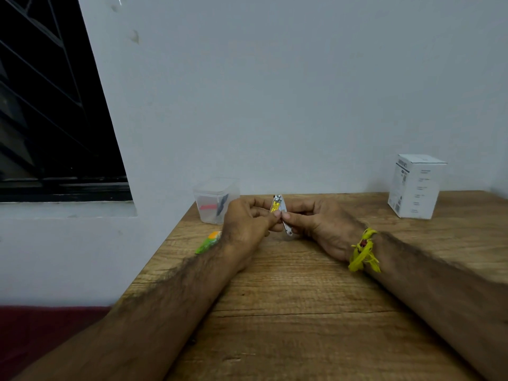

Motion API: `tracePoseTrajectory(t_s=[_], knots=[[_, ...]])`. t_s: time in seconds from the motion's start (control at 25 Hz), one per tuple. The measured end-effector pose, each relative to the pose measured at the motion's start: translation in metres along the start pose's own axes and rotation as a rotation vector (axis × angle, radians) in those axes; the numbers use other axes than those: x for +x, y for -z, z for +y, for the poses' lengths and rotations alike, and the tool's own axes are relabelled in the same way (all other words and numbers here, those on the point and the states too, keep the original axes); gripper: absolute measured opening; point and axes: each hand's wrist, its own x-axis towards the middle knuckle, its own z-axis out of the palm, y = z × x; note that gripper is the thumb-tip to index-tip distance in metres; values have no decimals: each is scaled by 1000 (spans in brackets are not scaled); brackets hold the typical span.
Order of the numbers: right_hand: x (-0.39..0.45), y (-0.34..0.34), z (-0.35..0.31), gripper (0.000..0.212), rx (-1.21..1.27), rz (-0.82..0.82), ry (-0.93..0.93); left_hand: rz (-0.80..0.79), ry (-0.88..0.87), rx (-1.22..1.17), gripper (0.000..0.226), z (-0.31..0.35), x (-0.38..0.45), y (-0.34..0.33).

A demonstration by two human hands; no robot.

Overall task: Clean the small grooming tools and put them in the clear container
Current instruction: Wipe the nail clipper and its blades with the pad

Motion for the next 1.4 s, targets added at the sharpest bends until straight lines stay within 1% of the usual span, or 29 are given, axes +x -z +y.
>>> tracePoseTrajectory(t_s=[0.12,0.2,0.28,0.4,0.52,0.56,0.6,0.64,0.68,0.76,0.84,0.96,1.08,1.12,1.2,1.32,1.4], knots=[[-2,-6,-1,21,-137,103,41,-20,-1,-15,11,2,4,5],[-1,-7,-1,16,-139,139,21,-39,-41,94,12,9,9,15],[-1,-8,-3,12,-131,138,-28,-44,-121,303,12,18,16,31],[-3,-10,-6,8,-210,97,-49,-50,-267,641,16,34,20,47],[-4,-11,-7,6,-250,74,-46,-120,-447,975,23,51,22,43],[-5,-12,-8,6,-249,65,-47,-128,-474,1042,25,56,22,40],[-5,-12,-9,6,-251,56,-45,-111,-487,1061,28,60,21,37],[-6,-12,-9,7,-258,51,-39,-68,-494,1029,31,61,19,35],[-6,-11,-10,9,-267,52,-33,-6,-500,938,35,59,16,32],[-7,-10,-10,9,-264,45,-38,106,-493,663,44,54,8,27],[-7,-9,-10,10,-254,33,-46,168,-448,425,47,46,4,26],[-9,-11,-10,12,-251,16,-58,223,-297,111,46,34,9,33],[-12,-15,-13,11,-276,-36,-61,218,-128,-171,31,25,12,30],[-13,-16,-13,13,-272,-49,-58,208,-85,-222,24,22,12,26],[-13,-16,-13,15,-226,-53,-57,147,-46,-222,18,17,9,17],[-11,-14,-12,15,-133,-39,-69,-16,-59,-142,25,11,6,12],[-11,-14,-12,17,-127,-39,-68,-91,-61,-125,30,11,5,14]])
